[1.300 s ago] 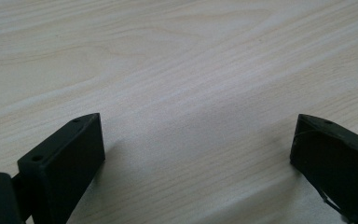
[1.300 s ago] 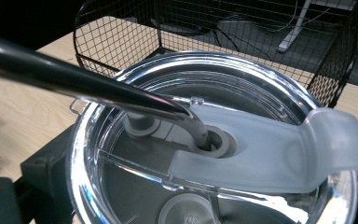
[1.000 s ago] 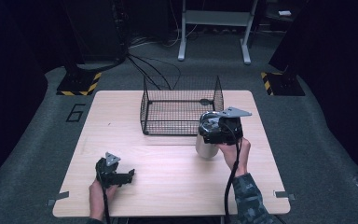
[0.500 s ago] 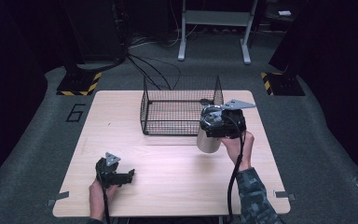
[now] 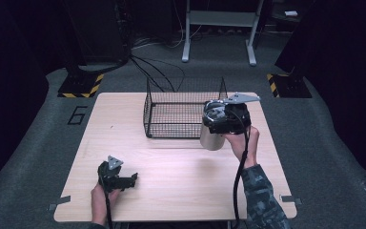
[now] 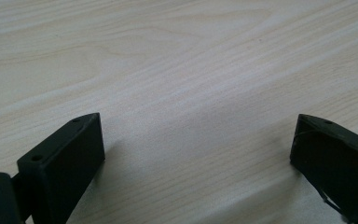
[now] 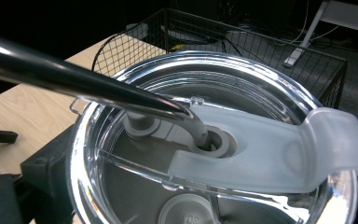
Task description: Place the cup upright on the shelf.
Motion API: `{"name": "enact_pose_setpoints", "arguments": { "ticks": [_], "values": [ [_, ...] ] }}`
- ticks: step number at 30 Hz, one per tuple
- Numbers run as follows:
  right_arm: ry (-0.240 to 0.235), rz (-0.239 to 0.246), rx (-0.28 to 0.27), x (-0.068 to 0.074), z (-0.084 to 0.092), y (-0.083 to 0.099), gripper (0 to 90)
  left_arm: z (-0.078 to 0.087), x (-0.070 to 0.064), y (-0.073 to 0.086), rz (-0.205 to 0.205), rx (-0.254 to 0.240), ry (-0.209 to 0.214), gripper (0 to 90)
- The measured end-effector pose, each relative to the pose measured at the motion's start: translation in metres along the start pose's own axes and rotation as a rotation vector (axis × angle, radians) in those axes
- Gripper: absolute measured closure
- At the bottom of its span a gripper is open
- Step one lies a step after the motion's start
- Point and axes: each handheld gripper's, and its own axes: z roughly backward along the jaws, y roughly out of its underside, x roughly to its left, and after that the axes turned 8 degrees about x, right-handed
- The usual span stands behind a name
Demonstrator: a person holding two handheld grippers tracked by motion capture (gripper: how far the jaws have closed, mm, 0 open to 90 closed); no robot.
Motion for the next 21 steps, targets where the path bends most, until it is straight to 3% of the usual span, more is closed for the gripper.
{"name": "enact_pose_setpoints", "arguments": {
  "ticks": [21],
  "values": [
    [-0.005, 0.046, 0.003, -0.002, 0.0, -0.037, 3.8, 0.0, 0.0, 0.0, 0.0, 0.0, 0.0, 2.9]
  ]
}}
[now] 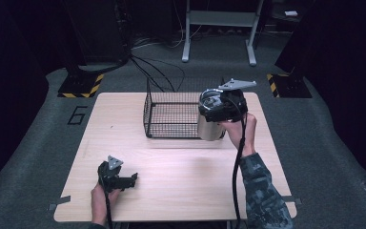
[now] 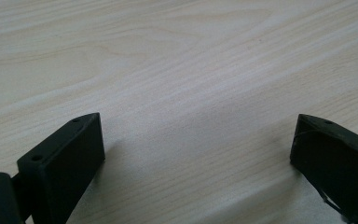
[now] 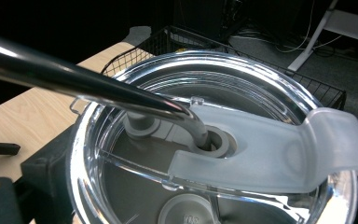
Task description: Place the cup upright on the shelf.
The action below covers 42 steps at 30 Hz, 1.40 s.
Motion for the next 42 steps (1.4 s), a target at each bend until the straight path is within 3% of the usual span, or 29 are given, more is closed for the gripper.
{"name": "enact_pose_setpoints", "arguments": {
  "ticks": [18, 42],
  "values": [
    [0.006, -0.005, 0.011, -0.015, -0.012, -0.03, 3.8, 0.0, 0.0, 0.0, 0.004, -0.002, -0.001, 2.9],
    [0.016, -0.011, 0.037, -0.02, -0.034, -0.068, 3.8, 0.0, 0.0, 0.0, -0.008, 0.006, -0.001, 2.9]
  ]
}}
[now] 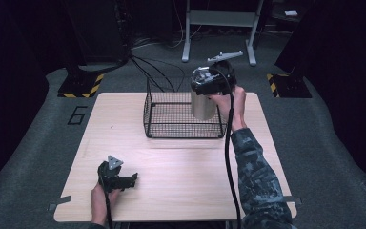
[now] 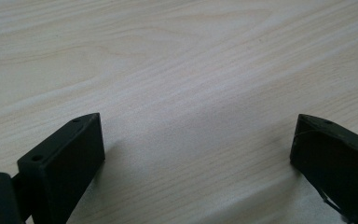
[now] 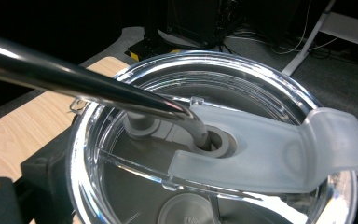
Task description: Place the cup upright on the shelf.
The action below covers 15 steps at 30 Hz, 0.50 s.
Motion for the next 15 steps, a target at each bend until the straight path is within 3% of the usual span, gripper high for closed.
{"name": "enact_pose_setpoints", "arguments": {
  "ticks": [15],
  "values": [
    [0.008, -0.004, 0.017, -0.007, -0.018, -0.011, 3.8, 0.0, 0.0, 0.0, 0.001, 0.0, 0.001, 2.9]
  ]
}}
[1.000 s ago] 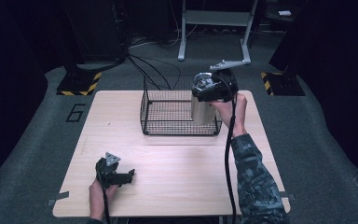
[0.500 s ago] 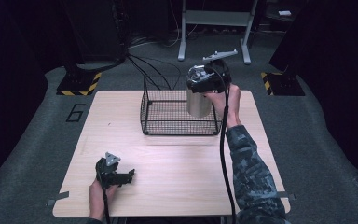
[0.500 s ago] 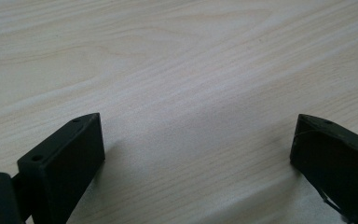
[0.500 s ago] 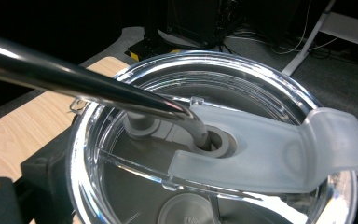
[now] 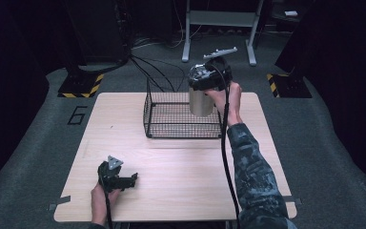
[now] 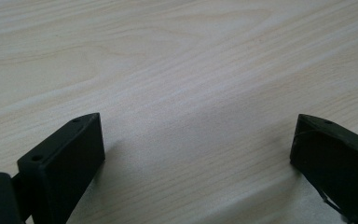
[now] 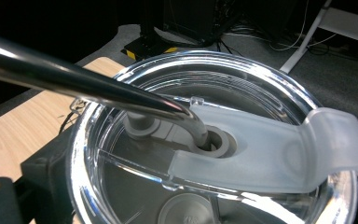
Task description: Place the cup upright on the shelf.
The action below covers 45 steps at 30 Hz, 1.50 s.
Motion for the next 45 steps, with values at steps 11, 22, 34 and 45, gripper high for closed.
{"name": "enact_pose_setpoints", "arguments": {
  "ticks": [11, 22, 34, 45],
  "values": [
    [0.019, -0.007, 0.013, -0.006, -0.022, -0.006, 3.8, 0.0, 0.0, 0.0, 0.005, 0.003, 0.008, 2.9],
    [0.018, -0.047, 0.026, -0.011, -0.05, -0.004, 3.8, 0.0, 0.0, 0.0, 0.003, 0.003, 0.008, 2.9],
    [-0.006, -0.11, 0.037, -0.006, -0.083, 0.001, 3.8, 0.001, -0.001, 0.0, 0.008, 0.004, 0.008, 2.9],
    [-0.012, -0.162, 0.066, -0.006, -0.112, 0.015, 3.8, 0.0, -0.001, 0.0, 0.007, 0.002, 0.008, 2.9]
  ]
}}
